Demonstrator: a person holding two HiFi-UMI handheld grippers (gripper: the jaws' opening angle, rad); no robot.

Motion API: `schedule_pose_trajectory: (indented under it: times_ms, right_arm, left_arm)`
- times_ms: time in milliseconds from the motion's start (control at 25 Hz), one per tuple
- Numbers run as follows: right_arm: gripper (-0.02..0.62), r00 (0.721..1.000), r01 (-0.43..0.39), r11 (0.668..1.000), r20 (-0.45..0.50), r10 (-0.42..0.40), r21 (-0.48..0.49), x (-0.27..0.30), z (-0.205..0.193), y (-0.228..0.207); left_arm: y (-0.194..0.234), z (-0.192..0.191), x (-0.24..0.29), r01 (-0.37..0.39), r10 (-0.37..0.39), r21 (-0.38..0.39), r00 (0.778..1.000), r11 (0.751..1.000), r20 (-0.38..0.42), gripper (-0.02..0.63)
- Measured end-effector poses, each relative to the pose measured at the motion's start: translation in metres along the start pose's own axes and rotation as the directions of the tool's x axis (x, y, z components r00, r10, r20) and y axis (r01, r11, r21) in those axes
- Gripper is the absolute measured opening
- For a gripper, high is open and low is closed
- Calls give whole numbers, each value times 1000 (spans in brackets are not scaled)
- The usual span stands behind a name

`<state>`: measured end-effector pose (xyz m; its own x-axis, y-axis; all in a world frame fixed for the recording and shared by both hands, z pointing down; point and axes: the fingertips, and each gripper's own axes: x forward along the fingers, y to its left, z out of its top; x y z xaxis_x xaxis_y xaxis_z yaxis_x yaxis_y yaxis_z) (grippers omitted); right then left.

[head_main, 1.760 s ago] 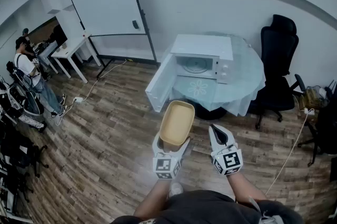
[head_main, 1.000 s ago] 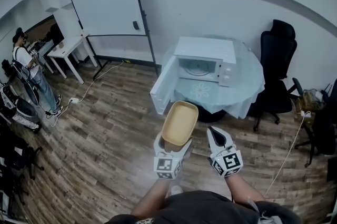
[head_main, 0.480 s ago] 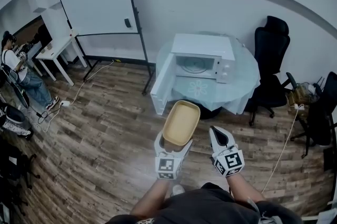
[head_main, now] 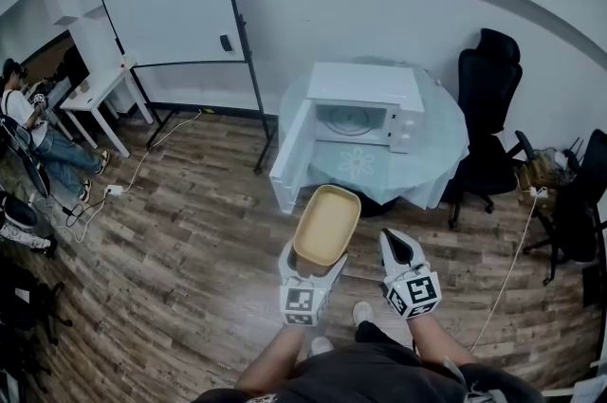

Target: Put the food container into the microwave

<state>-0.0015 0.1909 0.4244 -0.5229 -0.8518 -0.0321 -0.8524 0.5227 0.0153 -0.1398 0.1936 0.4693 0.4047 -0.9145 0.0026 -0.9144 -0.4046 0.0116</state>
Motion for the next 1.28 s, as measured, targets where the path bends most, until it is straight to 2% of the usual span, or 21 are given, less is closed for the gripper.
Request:
schedule_pose_trajectory:
  times_ms: [800,1280]
  right_arm:
    - [2,997,-65,997,31,64,30,79,3,-102]
    - [2,991,-124,990,49,121,66,124,-5,-153]
  left_arm:
    - [5,12,121,-60,59,-33,998,998,-6,520]
    - [9,6,177,-117,117,-6,992,993,-37,521]
